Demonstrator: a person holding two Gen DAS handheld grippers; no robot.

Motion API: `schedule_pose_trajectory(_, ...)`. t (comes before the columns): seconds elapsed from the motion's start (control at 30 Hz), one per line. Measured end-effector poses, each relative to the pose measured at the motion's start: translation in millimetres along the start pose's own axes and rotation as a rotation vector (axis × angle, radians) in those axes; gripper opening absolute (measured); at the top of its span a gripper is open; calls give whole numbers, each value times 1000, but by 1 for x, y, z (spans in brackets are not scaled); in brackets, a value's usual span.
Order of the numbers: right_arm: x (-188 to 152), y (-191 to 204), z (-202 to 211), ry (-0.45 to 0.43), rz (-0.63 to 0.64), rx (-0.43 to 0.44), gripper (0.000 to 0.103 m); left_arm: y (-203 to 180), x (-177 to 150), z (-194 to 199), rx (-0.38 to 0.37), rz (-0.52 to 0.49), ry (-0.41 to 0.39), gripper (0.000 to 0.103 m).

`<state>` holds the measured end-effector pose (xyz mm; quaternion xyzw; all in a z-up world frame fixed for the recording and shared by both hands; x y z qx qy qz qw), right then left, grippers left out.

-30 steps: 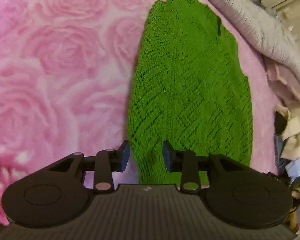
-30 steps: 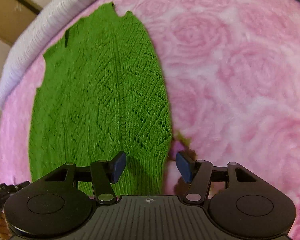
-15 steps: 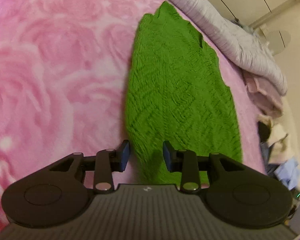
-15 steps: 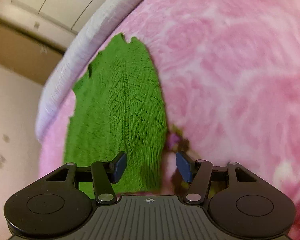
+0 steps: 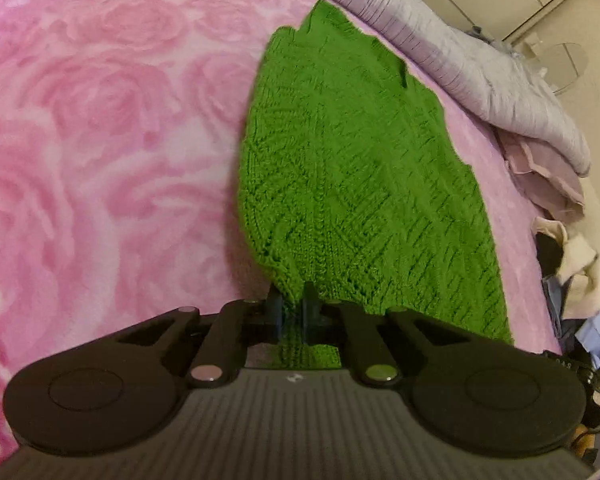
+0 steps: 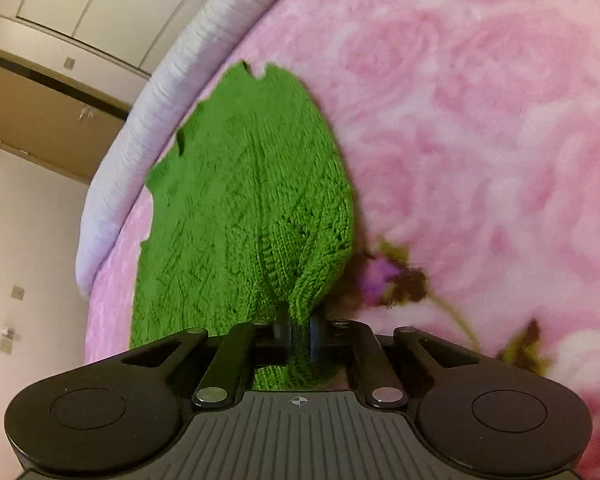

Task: Fold clothes
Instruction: 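Grasp the vest hem with both grippers, then pull the vest hem with both grippers to straighten it, then release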

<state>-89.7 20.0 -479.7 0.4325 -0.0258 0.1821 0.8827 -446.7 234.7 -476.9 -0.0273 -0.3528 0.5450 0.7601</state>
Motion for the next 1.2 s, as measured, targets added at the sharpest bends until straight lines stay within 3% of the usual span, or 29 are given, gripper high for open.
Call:
schedule_pose_trajectory(0.1,-8,4,28,-61,52,16,5,-4,-1,20,9,-87,-26,5)
schedule_pose_trajectory(0.2,-24,-1,53,-52,34,51,4,-10,-14,42,24,-177,-30,5)
schedule_pose_trajectory(0.3,-49,-5,71,-44,76,22,4,-11,-37,62,29,-220,-27,5)
schedule_pose_trajectory(0.5,-97,-17,99,18,130,-58,5,5,-85,81,57,-200,13,6)
schedule_pose_trajectory(0.63,-102,-15,103,68,197,-202,10,4,-87,100,170,-271,23,10)
schedule_pose_trajectory(0.73,-94,-1,122,-15,288,-279,15,0,-85,118,250,-336,12,9)
schedule_pose_trajectory(0.83,-84,29,140,-159,402,-289,18,-21,-64,127,208,-380,-58,9)
schedule_pose_trajectory(0.93,-85,63,121,-191,527,-235,19,-52,-46,104,131,-452,-73,9)
schedule_pose_trajectory(1.0,-87,70,94,-167,591,-243,19,-74,-35,82,80,-511,-67,10)
schedule_pose_trajectory(1.2,-94,91,13,-90,784,-266,19,-94,-19,16,36,-597,5,10)
Point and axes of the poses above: each gripper's, at about its wrist camera, not at the fingertips, and z roughly against the way its jaws point, y to its left, x to its top, the point moved 5 cm from there along -z, roughly the way its jaws point, and after that the axes turned 10 degrees about -z, right-handed, at the moved point
